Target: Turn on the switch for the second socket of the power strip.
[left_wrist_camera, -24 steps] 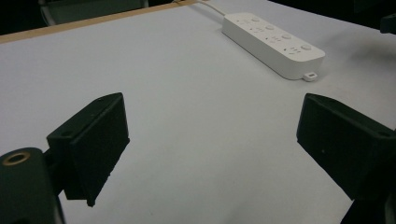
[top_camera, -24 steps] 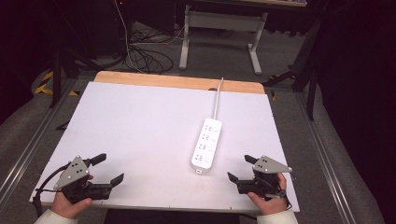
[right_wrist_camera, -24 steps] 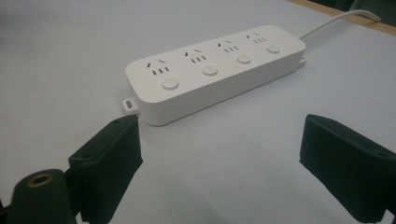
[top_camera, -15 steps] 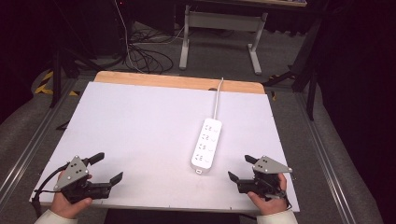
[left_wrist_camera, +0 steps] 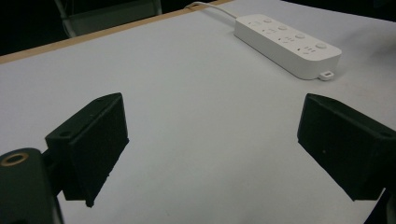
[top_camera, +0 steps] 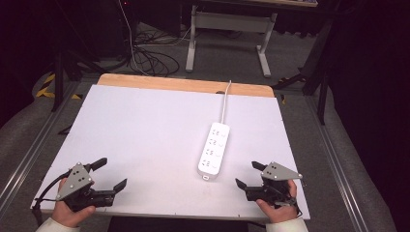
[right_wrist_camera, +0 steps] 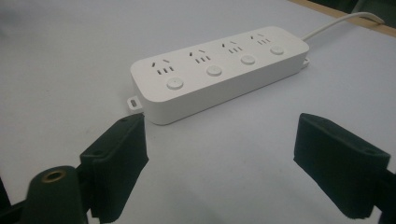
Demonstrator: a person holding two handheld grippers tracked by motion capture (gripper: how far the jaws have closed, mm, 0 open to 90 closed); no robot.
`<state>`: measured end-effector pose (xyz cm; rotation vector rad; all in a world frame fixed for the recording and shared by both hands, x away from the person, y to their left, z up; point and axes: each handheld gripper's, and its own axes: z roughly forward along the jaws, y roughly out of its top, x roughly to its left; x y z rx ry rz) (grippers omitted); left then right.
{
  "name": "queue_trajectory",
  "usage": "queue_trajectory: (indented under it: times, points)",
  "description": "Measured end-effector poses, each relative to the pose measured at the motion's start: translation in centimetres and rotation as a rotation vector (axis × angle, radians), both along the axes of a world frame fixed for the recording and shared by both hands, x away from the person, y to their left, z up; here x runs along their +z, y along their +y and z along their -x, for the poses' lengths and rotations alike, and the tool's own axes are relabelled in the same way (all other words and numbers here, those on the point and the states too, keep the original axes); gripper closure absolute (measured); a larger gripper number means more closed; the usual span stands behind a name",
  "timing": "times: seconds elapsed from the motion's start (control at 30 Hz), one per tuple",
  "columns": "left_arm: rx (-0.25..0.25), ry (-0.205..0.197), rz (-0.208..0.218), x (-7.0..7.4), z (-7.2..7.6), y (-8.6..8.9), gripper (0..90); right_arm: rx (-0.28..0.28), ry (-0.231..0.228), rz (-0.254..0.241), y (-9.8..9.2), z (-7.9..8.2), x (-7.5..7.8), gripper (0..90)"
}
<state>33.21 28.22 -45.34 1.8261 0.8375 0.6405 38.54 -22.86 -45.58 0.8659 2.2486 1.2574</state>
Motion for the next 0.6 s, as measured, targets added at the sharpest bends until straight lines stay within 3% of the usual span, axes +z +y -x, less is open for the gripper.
queue_trajectory:
  times: [0.37, 0.6]
  points:
    - [0.003, 0.002, 0.001, 0.0, 0.0, 0.0, 9.2, 0.016, 0.007, -0.012, -0.1, 0.0, 0.3, 18.5]
    - [0.004, 0.003, 0.002, 0.0, 0.0, 0.0, 9.2, 0.014, 0.021, -0.020, 0.0, -0.3, 1.2, 20.8]
